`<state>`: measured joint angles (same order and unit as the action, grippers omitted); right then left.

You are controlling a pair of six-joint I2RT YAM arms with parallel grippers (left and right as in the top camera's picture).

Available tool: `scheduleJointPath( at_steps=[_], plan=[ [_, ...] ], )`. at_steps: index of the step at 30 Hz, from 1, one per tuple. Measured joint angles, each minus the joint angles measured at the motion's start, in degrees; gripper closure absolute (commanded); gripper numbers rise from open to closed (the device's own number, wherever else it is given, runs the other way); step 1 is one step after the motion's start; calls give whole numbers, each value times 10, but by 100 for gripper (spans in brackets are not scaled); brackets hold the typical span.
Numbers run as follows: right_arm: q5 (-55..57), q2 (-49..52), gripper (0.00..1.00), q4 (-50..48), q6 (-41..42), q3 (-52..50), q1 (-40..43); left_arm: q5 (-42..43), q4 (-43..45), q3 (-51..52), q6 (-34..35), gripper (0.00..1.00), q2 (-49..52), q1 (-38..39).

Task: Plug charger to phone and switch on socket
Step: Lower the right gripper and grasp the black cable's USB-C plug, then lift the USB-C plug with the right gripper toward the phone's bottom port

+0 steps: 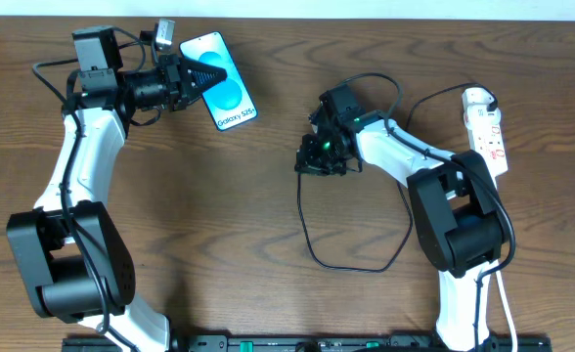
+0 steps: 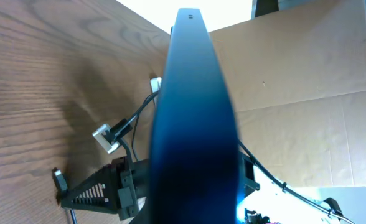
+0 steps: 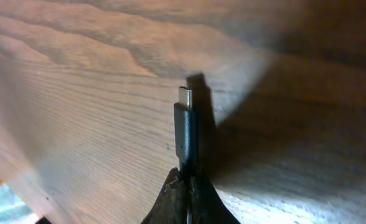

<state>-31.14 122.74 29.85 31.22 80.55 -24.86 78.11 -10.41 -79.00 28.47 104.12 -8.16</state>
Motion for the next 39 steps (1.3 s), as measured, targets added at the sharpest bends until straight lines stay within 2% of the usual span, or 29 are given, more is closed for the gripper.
scheduleJointPath(
  at_steps=[10,15,21,32,39],
  plan=[
    [-271,-1,99,-70,-202,0,45,0,0,0,0,93,0,0],
    [-342,-22,99,-73,-249,0,43,0,0,0,0,92,0,0],
    [-413,-56,99,-96,-265,0,28,0,0,0,0,93,0,0],
    [-461,-66,99,-109,-265,0,4,0,4,0,2,93,0,0],
    [-475,-66,99,-111,-265,0,4,0,51,0,35,93,0,0]
  ],
)
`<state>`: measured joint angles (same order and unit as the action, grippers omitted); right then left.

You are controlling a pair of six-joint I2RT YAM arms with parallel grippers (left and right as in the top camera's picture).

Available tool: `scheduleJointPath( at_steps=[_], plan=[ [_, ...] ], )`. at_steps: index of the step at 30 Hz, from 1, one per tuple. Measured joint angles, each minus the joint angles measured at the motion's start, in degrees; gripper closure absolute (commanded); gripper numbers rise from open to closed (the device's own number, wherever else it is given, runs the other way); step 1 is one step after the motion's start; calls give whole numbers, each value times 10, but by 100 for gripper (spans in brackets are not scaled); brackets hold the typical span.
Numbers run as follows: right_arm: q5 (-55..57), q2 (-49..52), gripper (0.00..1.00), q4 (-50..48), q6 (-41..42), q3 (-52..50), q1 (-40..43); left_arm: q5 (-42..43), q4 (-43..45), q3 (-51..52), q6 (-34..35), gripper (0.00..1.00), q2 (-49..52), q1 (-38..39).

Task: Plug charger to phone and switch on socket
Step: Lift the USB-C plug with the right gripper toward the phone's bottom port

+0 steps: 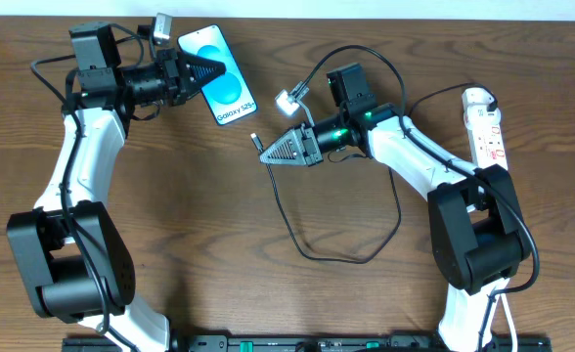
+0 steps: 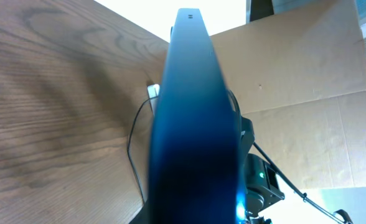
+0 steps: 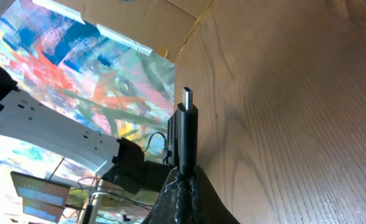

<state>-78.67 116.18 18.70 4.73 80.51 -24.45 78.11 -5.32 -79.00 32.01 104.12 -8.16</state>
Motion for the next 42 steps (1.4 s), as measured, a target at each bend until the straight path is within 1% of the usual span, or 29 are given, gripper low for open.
scheduleJointPath(
  at_steps=[7,15,24,35,38,42],
  plan=[
    [-19,0,99,-44,10,0,0,0,2,0,12,93,0,0],
    [-28,0,99,-136,78,0,0,0,3,0,12,93,0,4],
    [-26,0,99,-141,118,0,0,-7,3,0,15,93,0,26],
    [-23,0,99,-154,142,0,0,-16,4,0,25,93,0,28],
    [-30,0,99,-154,142,0,1,-16,26,0,32,93,0,27],
    [-59,0,99,-164,141,0,4,-16,109,0,75,92,0,22]
  ],
)
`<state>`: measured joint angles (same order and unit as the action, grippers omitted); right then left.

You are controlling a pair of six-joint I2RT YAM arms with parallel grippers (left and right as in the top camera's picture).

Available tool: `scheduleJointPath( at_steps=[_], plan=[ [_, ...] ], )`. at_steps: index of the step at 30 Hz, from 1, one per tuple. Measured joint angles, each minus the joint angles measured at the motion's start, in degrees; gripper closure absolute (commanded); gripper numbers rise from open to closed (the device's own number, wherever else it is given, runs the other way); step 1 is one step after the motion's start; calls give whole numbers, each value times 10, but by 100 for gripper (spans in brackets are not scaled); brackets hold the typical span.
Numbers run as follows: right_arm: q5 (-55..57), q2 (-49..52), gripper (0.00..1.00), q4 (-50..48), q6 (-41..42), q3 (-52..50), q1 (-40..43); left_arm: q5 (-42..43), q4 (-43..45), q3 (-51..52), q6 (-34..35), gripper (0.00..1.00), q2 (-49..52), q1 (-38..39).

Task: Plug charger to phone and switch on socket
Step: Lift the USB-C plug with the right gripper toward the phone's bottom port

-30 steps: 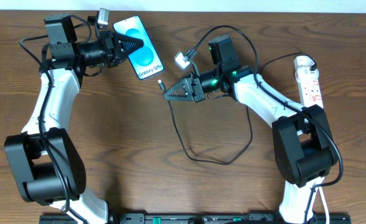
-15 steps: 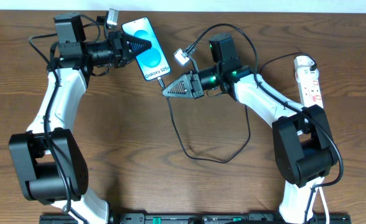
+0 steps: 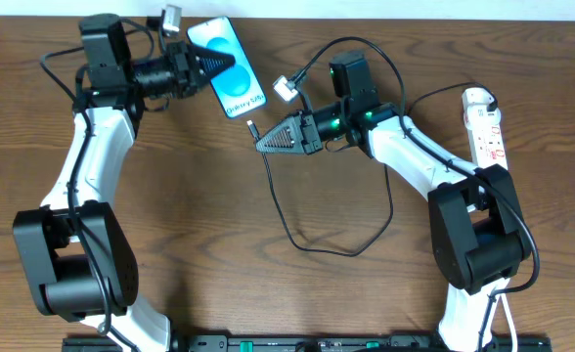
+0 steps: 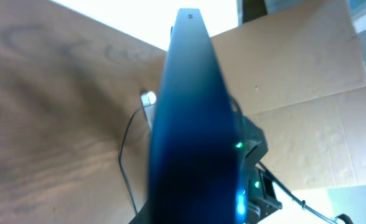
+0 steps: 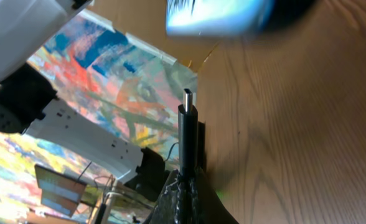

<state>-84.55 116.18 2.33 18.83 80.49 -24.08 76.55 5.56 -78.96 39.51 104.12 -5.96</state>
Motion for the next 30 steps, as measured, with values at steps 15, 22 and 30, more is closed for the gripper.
scheduleJointPath(
  at_steps=[15,22,30],
  plan=[
    [-21,0,99,-125,74,0,17,0,134,0,156,93,0,-6],
    [-26,0,99,-159,99,0,42,0,135,0,164,93,0,-6],
    [-26,0,99,-214,143,0,14,1,135,0,164,92,0,-6]
  ],
)
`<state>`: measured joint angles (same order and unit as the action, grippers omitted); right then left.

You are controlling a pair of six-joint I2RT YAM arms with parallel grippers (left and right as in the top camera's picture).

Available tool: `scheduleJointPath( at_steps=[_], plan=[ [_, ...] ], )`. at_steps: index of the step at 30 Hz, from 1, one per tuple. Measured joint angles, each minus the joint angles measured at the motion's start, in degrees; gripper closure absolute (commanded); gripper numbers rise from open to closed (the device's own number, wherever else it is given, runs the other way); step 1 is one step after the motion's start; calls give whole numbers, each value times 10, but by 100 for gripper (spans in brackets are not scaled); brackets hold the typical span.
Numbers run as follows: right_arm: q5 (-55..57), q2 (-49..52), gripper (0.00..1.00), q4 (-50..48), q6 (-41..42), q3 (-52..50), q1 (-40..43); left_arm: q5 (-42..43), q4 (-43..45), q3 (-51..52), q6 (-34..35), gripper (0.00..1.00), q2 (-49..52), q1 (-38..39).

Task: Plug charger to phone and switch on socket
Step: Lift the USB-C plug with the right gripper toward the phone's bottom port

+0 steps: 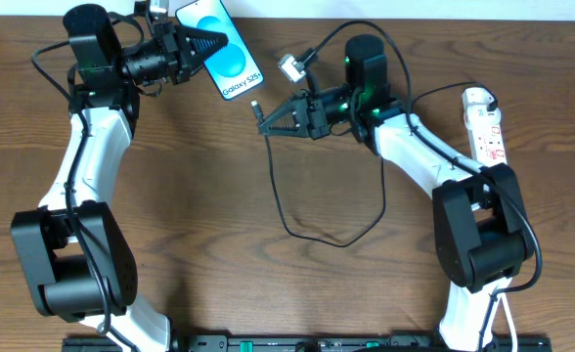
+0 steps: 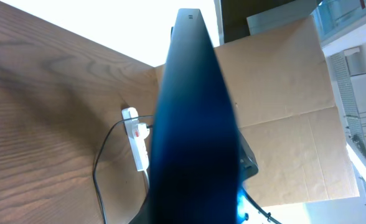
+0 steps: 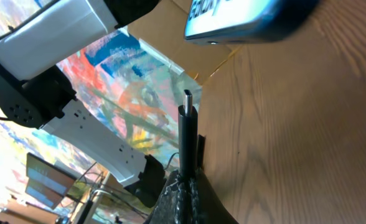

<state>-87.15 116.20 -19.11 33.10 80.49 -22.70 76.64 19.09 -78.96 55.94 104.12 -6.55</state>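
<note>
My left gripper [image 1: 209,44] is shut on a blue-screened Galaxy phone [image 1: 228,63], held off the table at the back left; in the left wrist view the phone [image 2: 192,112] fills the middle edge-on. My right gripper [image 1: 268,122] is shut on the black charger plug [image 1: 256,106], whose metal tip [image 3: 187,95] points at the phone's bottom edge [image 3: 251,22], a short gap apart. Its black cable [image 1: 297,210] loops across the table. The white socket strip [image 1: 488,127] lies at the far right.
A white adapter [image 1: 289,66] hangs on the cable near the right arm. A cardboard wall [image 2: 289,124] stands behind the table. The wooden table [image 1: 219,254] lies bare in front of both arms.
The right gripper has moved up and back with the plug, closer to the phone's bottom edge. The left gripper has shifted the phone slightly left and back.
The right gripper first held the plug low against the table at the centre, while the left held the phone at the back left. Then the plug was raised and pointing left. Each moment since, plug and phone stood closer; now a small gap separates them.
</note>
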Motion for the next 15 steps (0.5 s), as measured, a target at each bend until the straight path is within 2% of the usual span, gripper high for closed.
scheduleJointPath(
  at_steps=[15],
  plan=[
    [34,2,99,-47,66,0,-4,13,0,0,0,93,0,2]
  ],
)
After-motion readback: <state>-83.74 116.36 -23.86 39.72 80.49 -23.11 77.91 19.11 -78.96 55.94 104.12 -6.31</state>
